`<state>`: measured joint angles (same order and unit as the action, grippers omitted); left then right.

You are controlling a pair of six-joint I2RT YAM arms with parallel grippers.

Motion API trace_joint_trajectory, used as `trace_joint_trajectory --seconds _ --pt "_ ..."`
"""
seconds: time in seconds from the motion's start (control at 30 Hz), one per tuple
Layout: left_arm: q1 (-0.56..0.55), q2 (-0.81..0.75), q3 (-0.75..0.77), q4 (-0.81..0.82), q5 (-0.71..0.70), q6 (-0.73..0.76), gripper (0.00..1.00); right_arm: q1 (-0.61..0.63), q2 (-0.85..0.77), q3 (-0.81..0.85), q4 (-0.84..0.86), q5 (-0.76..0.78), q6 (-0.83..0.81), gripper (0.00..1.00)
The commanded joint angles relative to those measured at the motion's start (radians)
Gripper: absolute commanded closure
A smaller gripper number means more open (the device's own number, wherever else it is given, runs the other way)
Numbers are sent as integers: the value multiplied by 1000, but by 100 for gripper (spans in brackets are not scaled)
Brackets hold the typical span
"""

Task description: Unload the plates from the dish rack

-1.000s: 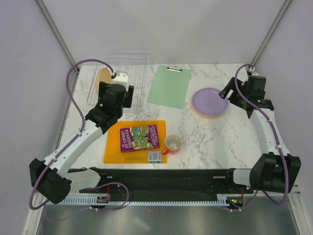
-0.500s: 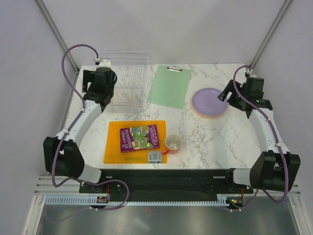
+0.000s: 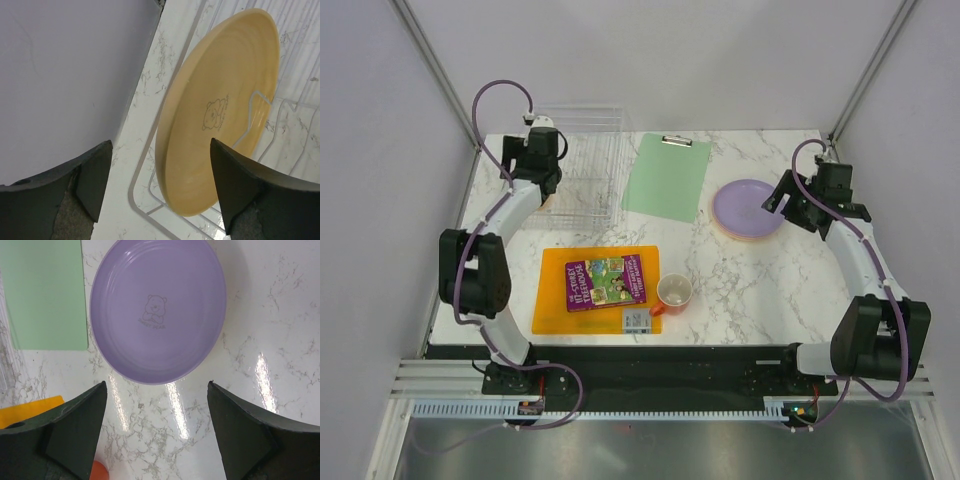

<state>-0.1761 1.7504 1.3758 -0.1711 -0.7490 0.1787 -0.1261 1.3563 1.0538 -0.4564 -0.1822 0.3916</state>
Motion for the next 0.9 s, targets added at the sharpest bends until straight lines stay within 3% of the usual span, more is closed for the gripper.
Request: trace_joint_trajectory --seconds 0.0,0.17,0.2,0.33,0.43,0.53,0.67,0.87 --pt "4 41 51 79 -92 42 23 3 6 -8 36 -2 -19 12" --pt "1 8 19 105 -119 30 45 5 17 -14 42 -5 -19 12" --pt "0 1 2 110 -124 31 55 5 17 -12 45 -7 -20 12" --pt "-5 -29 -32 131 -128 42 61 3 17 -18 48 -13 -17 12" --pt "-5 -34 -41 140 -138 47 76 3 14 -21 48 -20 -17 12" --pt "-5 -23 -41 140 -139 42 77 5 7 -23 47 -26 -17 12" --pt "-5 -12 -37 139 -130 22 97 5 4 -25 45 -28 -19 12" --pt "-19 -34 -26 136 -145 42 98 5 17 -28 50 -36 -19 12"
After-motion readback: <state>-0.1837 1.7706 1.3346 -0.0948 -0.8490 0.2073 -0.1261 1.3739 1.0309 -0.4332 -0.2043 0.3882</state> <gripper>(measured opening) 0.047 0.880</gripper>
